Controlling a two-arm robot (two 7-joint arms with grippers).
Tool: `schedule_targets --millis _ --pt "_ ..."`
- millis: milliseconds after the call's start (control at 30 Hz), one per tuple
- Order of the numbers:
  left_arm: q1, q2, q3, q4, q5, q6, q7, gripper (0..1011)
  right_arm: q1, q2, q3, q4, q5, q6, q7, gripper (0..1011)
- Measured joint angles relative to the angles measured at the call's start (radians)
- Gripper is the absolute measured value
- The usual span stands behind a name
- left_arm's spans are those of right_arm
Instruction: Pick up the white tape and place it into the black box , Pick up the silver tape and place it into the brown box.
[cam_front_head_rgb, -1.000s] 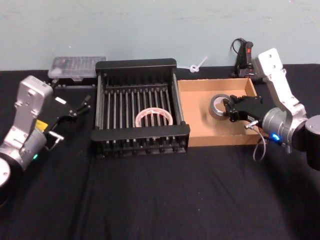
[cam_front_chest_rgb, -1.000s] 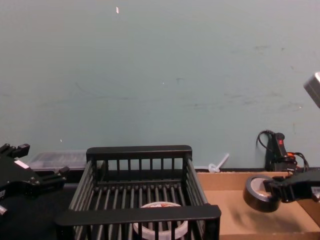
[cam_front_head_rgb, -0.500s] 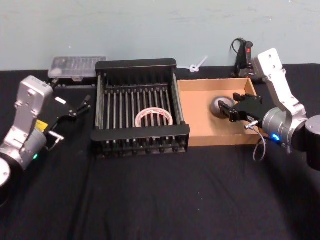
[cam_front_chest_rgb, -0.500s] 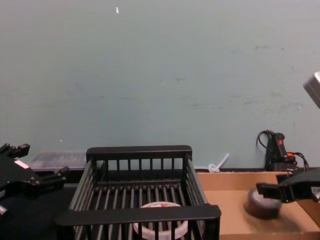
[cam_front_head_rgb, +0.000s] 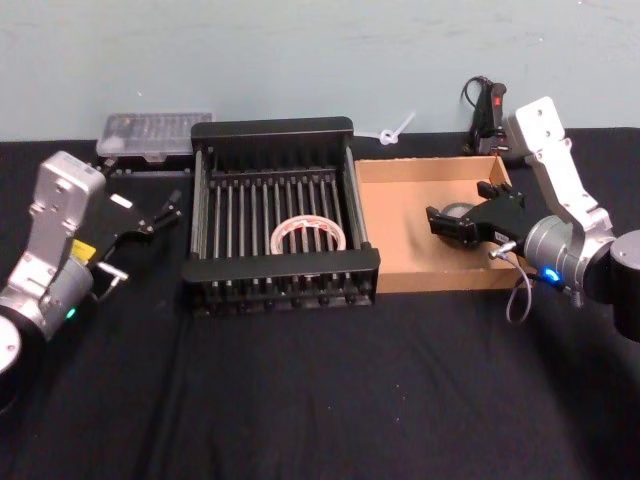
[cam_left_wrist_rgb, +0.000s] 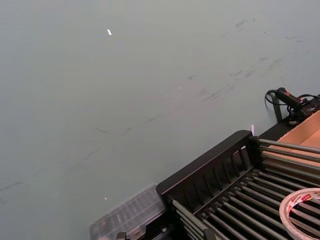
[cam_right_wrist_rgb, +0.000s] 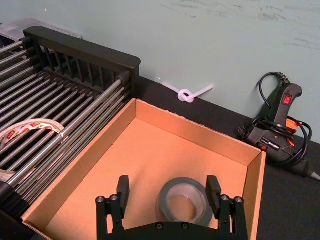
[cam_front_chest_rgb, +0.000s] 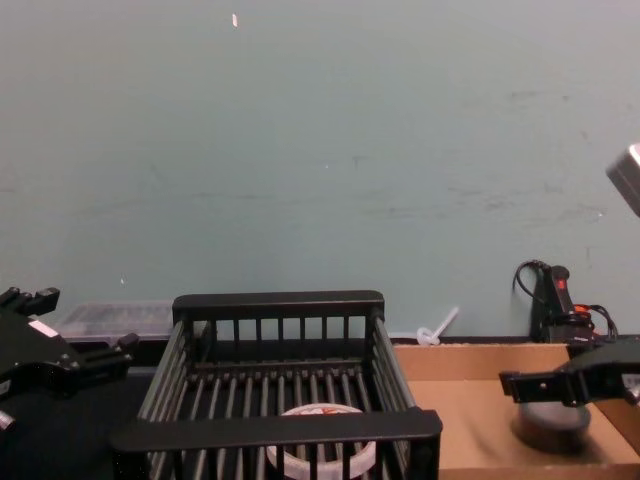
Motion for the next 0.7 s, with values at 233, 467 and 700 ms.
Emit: schedule_targets --millis 233,467,700 --pt "0.0 0.0 0.0 0.0 0.0 0.0 0.0 1001 0.0 0.0 0.0 0.0 0.0 0.0 0.0 1002" --pt "0.0 0.0 0.0 0.0 0.0 0.0 0.0 1001 0.0 0.0 0.0 0.0 0.0 0.0 0.0 1002" --pt "0.0 0.0 0.0 0.0 0.0 0.0 0.0 1001 -0.012 -0.002 0.006 -0.012 -0.022 -0.016 -0.013 1003"
